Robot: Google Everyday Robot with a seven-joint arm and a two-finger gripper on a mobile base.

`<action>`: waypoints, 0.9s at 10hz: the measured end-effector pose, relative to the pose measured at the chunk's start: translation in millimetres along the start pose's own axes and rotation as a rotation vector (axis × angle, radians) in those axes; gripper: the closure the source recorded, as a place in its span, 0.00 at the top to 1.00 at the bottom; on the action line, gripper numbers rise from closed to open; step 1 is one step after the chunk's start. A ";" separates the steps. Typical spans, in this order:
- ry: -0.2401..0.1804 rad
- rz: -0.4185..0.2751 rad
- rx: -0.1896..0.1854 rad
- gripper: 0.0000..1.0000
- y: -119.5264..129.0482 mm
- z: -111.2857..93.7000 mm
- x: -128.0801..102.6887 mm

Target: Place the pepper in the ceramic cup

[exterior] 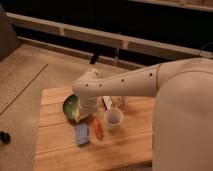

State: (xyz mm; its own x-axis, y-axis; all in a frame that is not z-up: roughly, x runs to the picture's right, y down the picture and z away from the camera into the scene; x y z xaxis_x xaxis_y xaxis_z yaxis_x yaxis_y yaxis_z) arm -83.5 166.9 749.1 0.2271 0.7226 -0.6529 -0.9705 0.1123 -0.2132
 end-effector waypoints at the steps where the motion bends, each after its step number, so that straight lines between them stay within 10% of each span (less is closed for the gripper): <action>1: 0.055 -0.006 0.017 0.65 -11.1 14.8 9.8; 4: 0.188 -0.025 0.054 0.65 -31.3 47.9 27.5; 9: 0.255 -0.003 0.076 0.65 -50.1 73.1 16.4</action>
State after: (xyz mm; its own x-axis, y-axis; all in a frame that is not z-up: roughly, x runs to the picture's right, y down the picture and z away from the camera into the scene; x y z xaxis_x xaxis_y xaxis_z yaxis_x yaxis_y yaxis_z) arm -37.0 223.0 802.2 0.2340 0.5278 -0.8165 -0.9708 0.1725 -0.1667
